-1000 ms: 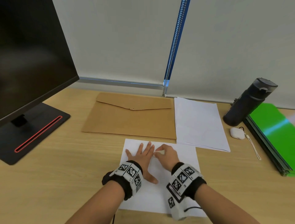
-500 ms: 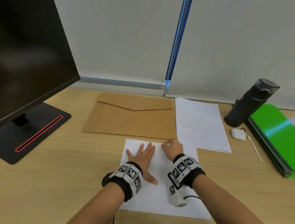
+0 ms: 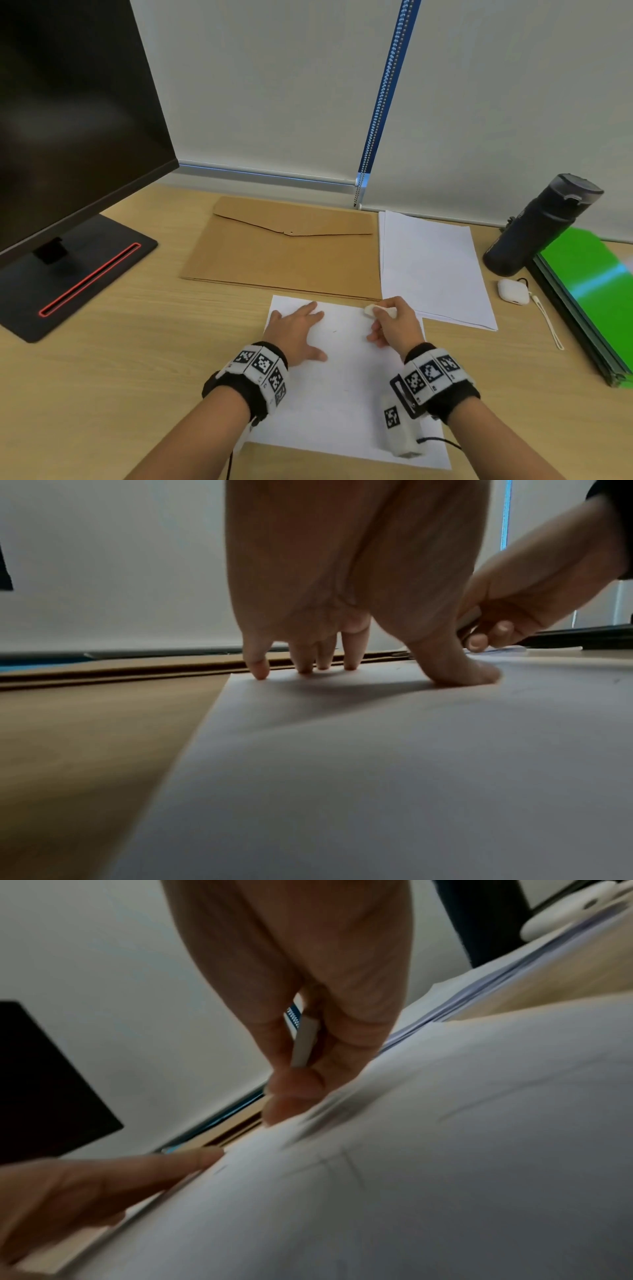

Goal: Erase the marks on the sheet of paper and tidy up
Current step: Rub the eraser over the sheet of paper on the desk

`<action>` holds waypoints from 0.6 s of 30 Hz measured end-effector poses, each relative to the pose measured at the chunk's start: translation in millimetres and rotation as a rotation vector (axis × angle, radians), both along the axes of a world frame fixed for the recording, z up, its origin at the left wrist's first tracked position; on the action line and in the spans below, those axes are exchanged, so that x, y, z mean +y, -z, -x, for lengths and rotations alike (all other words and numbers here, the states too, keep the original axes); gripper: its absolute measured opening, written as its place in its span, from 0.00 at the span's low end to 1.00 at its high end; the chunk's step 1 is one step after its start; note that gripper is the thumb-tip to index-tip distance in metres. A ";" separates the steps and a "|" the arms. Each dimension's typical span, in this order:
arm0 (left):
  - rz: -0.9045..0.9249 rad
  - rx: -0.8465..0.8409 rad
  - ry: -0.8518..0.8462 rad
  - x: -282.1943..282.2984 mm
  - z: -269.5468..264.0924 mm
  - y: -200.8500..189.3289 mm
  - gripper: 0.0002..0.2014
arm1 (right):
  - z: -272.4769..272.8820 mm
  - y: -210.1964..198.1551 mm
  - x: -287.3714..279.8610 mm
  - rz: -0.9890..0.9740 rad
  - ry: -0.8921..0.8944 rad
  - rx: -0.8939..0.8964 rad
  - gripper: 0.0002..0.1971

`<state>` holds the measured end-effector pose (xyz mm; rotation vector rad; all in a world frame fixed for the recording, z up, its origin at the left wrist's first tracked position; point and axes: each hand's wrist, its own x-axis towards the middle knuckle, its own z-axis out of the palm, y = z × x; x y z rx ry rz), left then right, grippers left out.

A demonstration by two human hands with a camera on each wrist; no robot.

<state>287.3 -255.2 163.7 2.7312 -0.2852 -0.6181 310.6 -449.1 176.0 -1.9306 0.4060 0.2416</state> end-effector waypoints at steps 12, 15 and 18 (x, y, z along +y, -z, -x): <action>-0.096 0.085 0.135 5.1 1.8 -0.9 0.62 | 4.0 -6.2 31.6 0.083 -0.310 0.125 0.06; -0.109 0.103 0.132 4.9 2.2 -0.1 0.62 | -0.9 -4.9 33.4 0.133 -0.195 0.034 0.09; -0.114 0.114 0.121 5.3 1.5 2.5 0.62 | 18.6 -9.3 37.3 0.230 -0.499 0.125 0.09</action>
